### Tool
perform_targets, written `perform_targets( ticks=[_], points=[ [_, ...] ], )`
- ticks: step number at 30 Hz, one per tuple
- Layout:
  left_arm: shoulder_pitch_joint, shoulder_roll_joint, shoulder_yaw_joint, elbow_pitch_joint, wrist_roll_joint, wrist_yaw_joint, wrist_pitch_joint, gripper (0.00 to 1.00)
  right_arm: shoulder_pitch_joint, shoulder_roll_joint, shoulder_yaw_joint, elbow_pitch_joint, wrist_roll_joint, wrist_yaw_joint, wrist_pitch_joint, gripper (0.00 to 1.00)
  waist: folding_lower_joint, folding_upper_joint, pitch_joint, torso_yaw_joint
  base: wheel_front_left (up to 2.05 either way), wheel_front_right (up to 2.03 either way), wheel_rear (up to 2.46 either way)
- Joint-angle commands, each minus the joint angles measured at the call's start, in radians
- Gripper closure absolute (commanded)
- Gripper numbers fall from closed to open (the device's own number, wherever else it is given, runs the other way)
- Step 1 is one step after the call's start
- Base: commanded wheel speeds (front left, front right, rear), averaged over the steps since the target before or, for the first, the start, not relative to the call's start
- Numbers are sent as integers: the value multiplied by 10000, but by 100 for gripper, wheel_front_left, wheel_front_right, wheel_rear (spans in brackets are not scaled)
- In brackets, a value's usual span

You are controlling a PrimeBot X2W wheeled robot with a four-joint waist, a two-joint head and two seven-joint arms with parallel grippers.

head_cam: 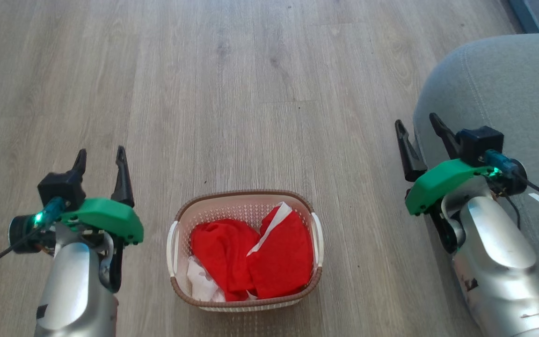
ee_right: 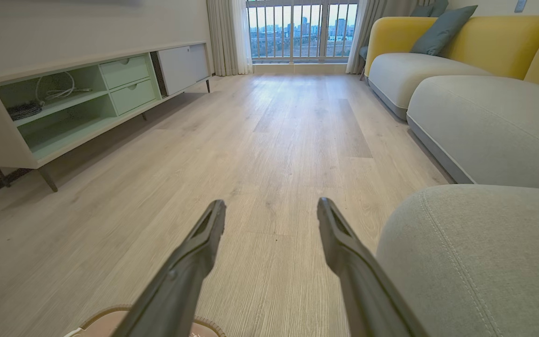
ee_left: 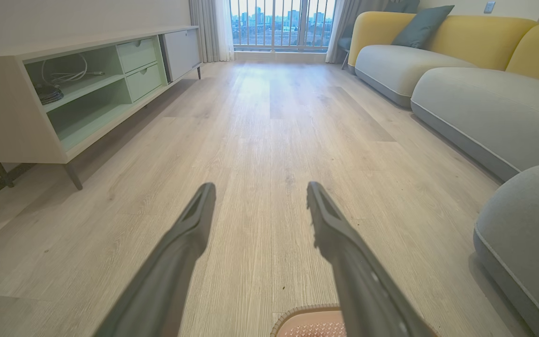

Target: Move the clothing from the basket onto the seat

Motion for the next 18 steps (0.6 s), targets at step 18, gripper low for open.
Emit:
perform_targets(
  ticks=[18],
  points=[
    [-444, 150, 59, -254, -329, -99, -124, 0, -422, 199, -523, -1402, -155, -2, -118, 0, 0, 0, 789, -204, 0, 0, 0]
  ],
)
